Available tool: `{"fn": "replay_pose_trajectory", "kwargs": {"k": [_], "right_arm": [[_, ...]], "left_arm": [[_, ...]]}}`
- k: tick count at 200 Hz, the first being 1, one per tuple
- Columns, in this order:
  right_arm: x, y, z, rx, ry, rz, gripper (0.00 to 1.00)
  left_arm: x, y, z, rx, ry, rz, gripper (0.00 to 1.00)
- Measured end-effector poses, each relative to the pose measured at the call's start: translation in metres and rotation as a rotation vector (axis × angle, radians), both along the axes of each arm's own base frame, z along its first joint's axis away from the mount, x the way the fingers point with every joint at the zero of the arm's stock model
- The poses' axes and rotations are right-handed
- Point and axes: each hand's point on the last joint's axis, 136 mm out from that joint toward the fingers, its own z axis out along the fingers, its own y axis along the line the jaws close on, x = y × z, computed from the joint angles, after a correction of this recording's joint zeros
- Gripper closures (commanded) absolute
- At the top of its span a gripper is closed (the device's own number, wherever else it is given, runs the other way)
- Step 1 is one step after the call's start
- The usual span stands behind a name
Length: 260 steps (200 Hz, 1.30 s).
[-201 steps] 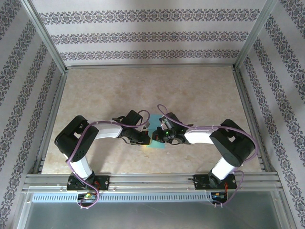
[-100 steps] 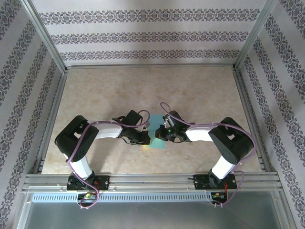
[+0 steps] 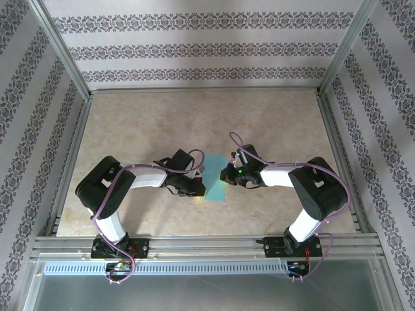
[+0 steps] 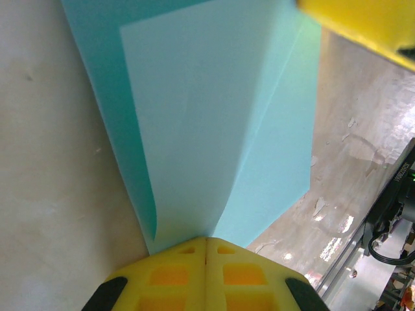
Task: Fold a paper plane with a square sheet of paper (fold left side to right side)
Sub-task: Fold the triangle a second time at the center of the table.
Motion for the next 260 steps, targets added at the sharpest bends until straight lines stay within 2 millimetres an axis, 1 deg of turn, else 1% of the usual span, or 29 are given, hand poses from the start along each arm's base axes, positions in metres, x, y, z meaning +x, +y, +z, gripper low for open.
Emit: {"fn": "replay_pose_trajectory", "kwargs": {"k": [42,62,70,83,95,106,134,157,182,213,260], "right_arm": [[0.013,-0.024,0.002,-0.015,-0.007,-0.053,1.0],[0.015,-0.034,0.011,-0.035,-0.025,-0.078,1.0],[0.015,-0.034,0.018,-0.032,-0.039,-0.079,1.0],[0.014,-0.029,0.03,-0.02,-0.069,-0.068,1.0],[0.01,-0.019,0.039,-0.004,-0.092,-0.044,1.0],[0.003,-0.007,0.042,0.011,-0.091,-0.018,1.0],[-0.014,0.021,0.038,0.039,-0.062,0.036,1.0],[-0.023,0.034,0.025,0.035,-0.024,0.063,1.0],[-0.022,0.035,0.013,0.017,0.004,0.057,1.0],[-0.022,0.03,0.001,-0.016,0.025,0.042,1.0],[-0.02,0.026,0.0,-0.016,0.028,0.035,1.0]], "left_arm": [[0.001,-0.001,0.0,-0.003,-0.004,0.0,1.0],[0.001,-0.001,0.0,-0.003,-0.004,0.0,1.0],[0.001,-0.001,0.0,-0.003,-0.004,0.0,1.0],[0.001,-0.001,0.0,-0.003,-0.004,0.0,1.0],[0.001,-0.001,0.0,-0.003,-0.004,0.0,1.0],[0.001,-0.001,0.0,-0.004,-0.004,0.0,1.0],[0.001,-0.001,0.0,-0.004,-0.004,0.0,1.0],[0.001,-0.001,0.0,-0.004,-0.004,0.0,1.0],[0.001,-0.001,0.0,-0.004,-0.004,0.0,1.0],[0.001,-0.001,0.001,-0.004,-0.005,0.0,1.0],[0.002,-0.001,0.003,-0.003,-0.006,0.004,1.0]]}}
